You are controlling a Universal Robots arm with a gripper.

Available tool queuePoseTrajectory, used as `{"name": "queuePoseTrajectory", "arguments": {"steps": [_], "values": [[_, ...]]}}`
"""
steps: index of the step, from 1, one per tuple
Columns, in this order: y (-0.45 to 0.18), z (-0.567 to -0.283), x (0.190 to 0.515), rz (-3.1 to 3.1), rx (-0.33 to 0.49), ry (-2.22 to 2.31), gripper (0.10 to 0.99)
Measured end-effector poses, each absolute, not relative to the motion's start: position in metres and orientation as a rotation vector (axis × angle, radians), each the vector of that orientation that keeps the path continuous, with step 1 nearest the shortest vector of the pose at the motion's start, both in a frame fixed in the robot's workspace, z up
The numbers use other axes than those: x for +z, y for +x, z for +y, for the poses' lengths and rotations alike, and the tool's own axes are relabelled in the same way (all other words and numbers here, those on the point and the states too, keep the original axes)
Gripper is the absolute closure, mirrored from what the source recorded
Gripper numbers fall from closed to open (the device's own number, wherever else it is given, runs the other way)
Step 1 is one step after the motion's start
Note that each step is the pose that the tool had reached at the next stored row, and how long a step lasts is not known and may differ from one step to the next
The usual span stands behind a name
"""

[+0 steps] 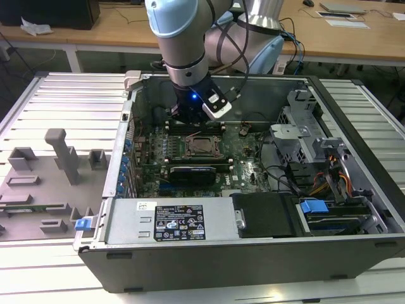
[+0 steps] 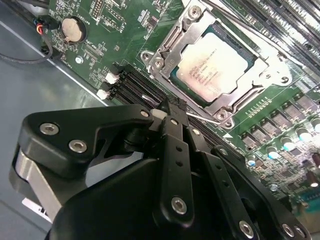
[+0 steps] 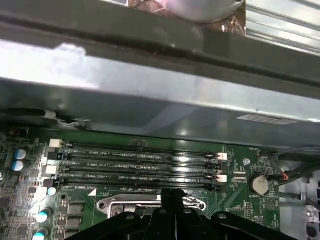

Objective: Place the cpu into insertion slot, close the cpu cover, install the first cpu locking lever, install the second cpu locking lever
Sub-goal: 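Install the first cpu locking lever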

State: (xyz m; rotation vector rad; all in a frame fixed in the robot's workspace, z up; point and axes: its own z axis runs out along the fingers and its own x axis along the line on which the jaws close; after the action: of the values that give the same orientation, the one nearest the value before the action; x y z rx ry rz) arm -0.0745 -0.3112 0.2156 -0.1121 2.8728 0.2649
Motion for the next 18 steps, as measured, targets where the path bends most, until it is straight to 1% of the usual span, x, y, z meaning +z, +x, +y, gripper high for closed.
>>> {"name": "queuePoseTrajectory", "arguments": {"steps": [12, 18], "values": [[-0.075, -0.300, 0.209, 2.872, 0.235, -0.022, 0.980], [-0.075, -0.299, 0.207, 2.866, 0.220, 0.085, 0.980]]}}
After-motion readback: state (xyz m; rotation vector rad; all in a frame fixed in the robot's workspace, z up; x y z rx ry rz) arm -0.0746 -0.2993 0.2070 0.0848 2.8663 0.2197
